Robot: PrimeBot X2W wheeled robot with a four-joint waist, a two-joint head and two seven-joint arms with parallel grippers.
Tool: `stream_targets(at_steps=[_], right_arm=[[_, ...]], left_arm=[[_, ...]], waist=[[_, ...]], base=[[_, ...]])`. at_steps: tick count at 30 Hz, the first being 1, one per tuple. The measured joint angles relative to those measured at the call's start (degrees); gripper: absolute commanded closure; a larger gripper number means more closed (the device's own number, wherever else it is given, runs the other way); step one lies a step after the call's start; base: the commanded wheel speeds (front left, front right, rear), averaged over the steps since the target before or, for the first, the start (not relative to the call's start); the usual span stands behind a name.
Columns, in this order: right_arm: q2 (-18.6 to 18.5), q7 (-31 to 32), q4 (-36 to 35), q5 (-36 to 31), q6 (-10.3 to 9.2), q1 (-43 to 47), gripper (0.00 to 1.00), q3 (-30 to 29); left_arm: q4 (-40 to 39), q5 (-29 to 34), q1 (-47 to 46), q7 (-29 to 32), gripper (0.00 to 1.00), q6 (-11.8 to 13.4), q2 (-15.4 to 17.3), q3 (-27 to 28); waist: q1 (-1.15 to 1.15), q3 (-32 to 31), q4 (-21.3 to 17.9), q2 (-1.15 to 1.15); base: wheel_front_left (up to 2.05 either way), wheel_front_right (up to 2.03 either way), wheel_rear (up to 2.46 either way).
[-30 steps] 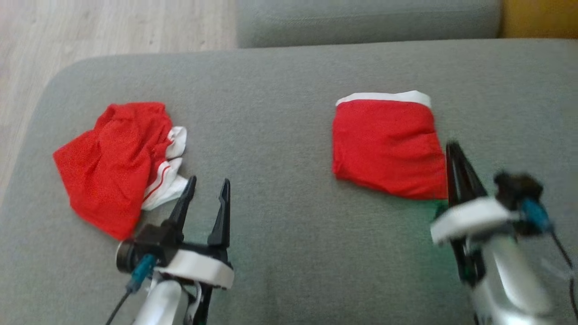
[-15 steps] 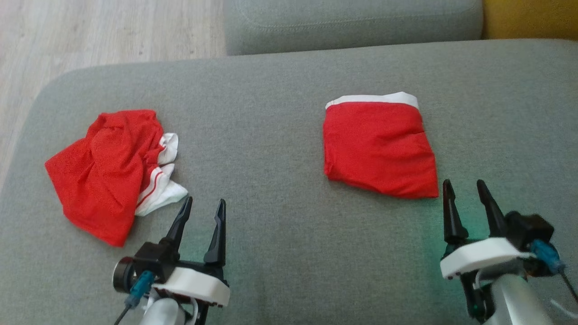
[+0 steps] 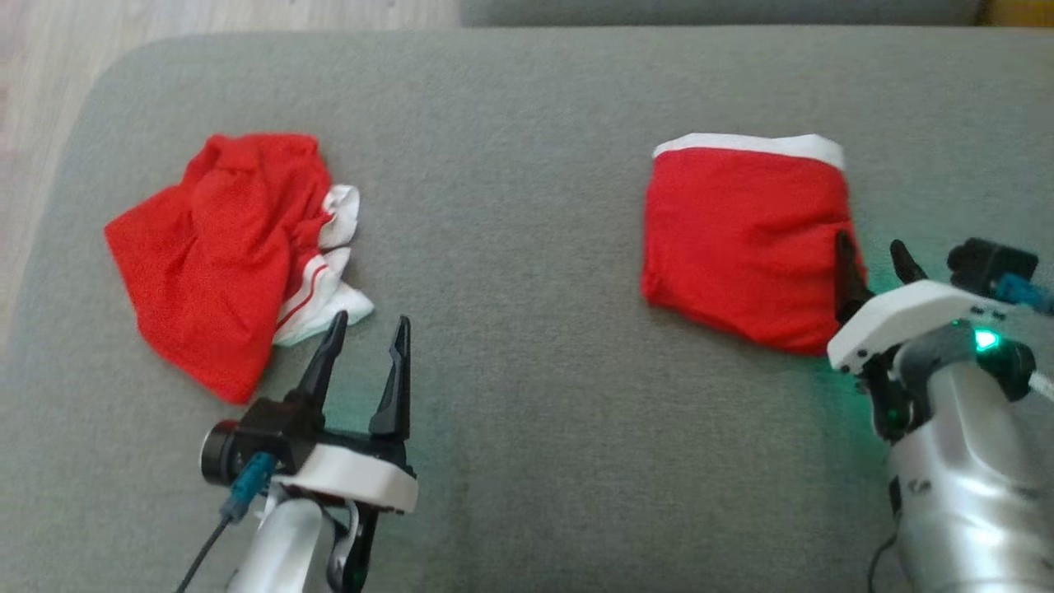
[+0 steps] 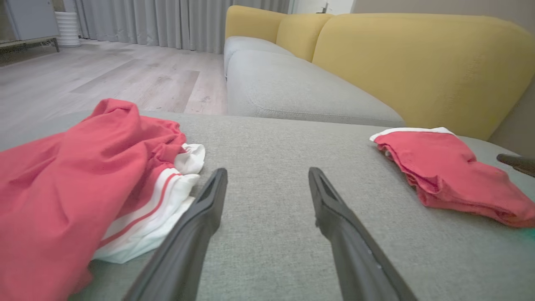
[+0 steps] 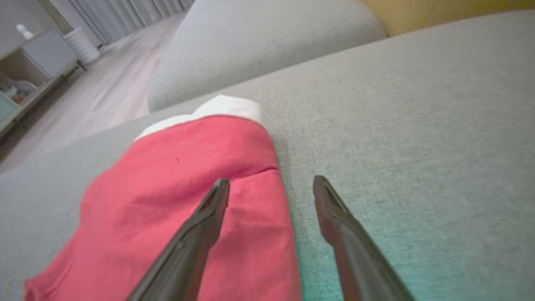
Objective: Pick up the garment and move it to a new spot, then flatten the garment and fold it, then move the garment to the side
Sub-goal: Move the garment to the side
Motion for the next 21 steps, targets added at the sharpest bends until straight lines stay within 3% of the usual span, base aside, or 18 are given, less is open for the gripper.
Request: stream_targets(at_steps=[8,9,10,11,17,21], right_arm=[[-0.3,3.8,11.5,-5.7,0.0,-6.9,0.0,-4.0],[-0.6,4.4,12.7,-5.8,0.0,-7.7,0.12,-4.1],[-0.8,4.5,13.7,-6.3,0.0,-8.3,0.67,-3.6],[-1.1,4.5,14.4,-6.8,0.0,-8.7,1.0,-2.6],[-1.5,1.8,16.4,-10.3,0.0,-8.8,1.0,2.2],[-4.2,0.7,15.9,-14.7,0.0,-8.2,1.0,7.5]], left_arm=[[0.3,0.0,-1.5,0.0,0.0,-0.5,0.0,0.1],[0.5,0.0,-1.4,0.0,0.0,-0.5,0.0,0.1],[0.6,0.0,-1.4,0.0,0.0,-0.5,0.0,0.1],[0.7,0.0,-1.4,0.0,0.0,-0.5,0.0,0.1],[0.8,0.0,-1.4,0.0,0.0,-0.5,-0.1,0.5],[0.6,0.0,-1.2,0.0,0.0,-0.4,-0.1,1.4]], waist=[[-0.01,2.0,3.3,0.0],[-0.01,1.9,3.4,0.0],[-0.01,1.7,3.5,0.0],[-0.01,1.5,3.5,0.0],[-0.01,-0.1,2.2,0.0],[-0.01,-0.9,0.6,0.0]], base=[[0.0,0.0,0.0],[0.0,0.0,0.0],[0.0,0.0,0.0],[0.0,0.0,0.0],[0.0,0.0,0.0],[0.0,0.0,0.0]])
